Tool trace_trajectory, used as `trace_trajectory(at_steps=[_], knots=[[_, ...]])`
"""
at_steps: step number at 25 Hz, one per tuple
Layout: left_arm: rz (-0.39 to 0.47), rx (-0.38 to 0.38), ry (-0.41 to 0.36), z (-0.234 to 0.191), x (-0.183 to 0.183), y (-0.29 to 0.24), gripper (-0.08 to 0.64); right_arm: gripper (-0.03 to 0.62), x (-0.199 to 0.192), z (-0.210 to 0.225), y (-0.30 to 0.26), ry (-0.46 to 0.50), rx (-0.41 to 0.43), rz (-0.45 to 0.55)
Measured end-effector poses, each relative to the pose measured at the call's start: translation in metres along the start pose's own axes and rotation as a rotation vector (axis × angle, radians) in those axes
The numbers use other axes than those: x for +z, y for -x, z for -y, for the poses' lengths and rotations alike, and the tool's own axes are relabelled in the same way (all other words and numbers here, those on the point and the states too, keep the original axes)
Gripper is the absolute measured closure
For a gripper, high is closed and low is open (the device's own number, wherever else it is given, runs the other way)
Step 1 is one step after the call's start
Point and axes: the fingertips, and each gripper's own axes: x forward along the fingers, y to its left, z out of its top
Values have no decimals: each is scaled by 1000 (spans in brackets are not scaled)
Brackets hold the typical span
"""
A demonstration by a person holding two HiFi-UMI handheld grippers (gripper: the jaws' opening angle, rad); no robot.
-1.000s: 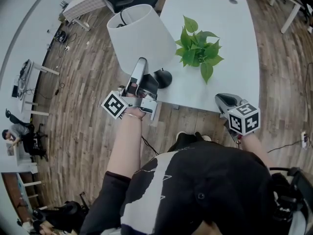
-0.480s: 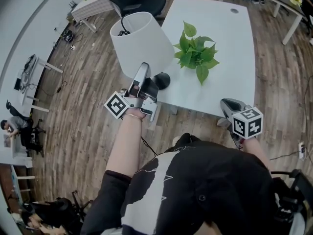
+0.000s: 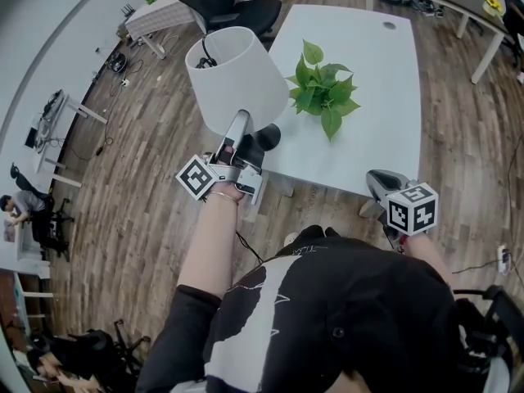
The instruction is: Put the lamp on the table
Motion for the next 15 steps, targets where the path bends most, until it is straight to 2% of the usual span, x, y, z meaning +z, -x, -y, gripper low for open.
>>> trace_trajectory(at_steps=[15], knots=[[28, 46, 15, 1, -5, -1, 408, 562, 1, -10, 3, -18, 29, 41]])
